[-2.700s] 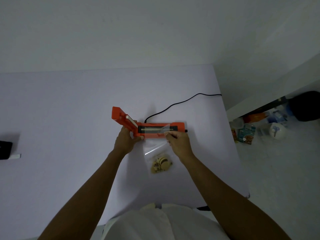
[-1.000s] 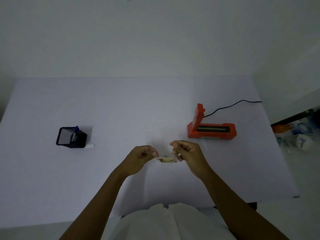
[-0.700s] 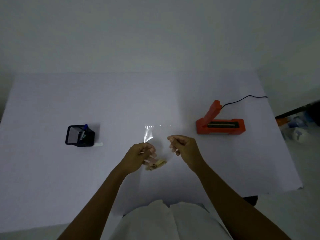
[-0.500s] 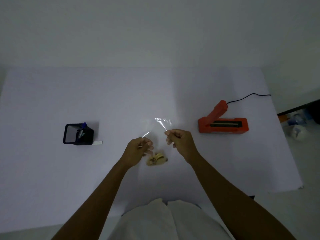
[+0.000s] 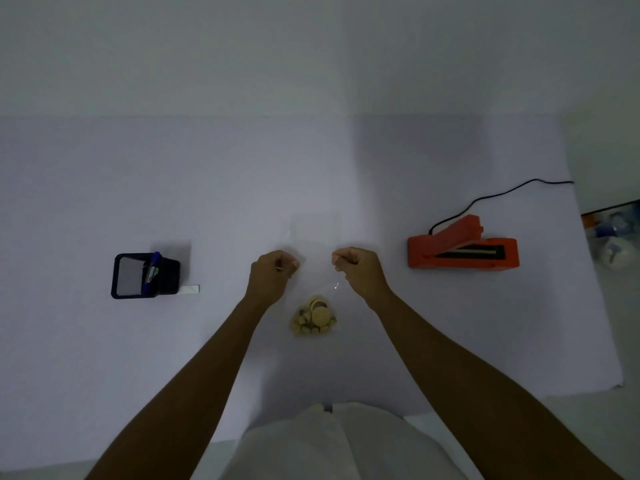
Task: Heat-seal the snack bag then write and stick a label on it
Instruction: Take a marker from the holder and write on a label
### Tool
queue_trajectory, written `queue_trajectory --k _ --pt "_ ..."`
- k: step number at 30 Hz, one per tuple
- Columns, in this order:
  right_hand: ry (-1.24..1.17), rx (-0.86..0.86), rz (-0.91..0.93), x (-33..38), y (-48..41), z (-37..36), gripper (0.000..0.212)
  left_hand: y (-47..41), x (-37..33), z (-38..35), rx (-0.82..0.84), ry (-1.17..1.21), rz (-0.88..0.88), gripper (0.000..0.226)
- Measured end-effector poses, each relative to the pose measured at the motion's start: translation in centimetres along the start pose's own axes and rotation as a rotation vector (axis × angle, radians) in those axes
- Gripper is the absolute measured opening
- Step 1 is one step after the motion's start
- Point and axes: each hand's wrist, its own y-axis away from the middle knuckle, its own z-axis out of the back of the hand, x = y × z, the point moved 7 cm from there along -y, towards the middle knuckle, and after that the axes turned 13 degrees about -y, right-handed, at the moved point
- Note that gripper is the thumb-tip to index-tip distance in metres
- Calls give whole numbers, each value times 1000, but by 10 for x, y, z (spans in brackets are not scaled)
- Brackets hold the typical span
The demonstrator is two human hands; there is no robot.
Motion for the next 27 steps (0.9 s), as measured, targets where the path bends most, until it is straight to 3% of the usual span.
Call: queue_trajectory --k 5,9,16,21,25,27 --pt "78 5 -36 -13 -16 -6 13 -11 6 -5 -4 -100 51 28" --pt "161 -52 -23 -15 -21 -2 13 -14 14 -11 0 -147 108 31" --pt "215 -85 -21 -16 -19 2 15 -6 16 -22 13 -96 118 33" --pt "193 -137 0 -9 -9 -1 11 7 12 -19 23 -90 138 51" --pt "169 -186 55 6 8 -8 32 26 10 2 -39 -33 124 54" --pt "124 -172 116 17 18 -19 29 40 9 20 -83 -5 89 48"
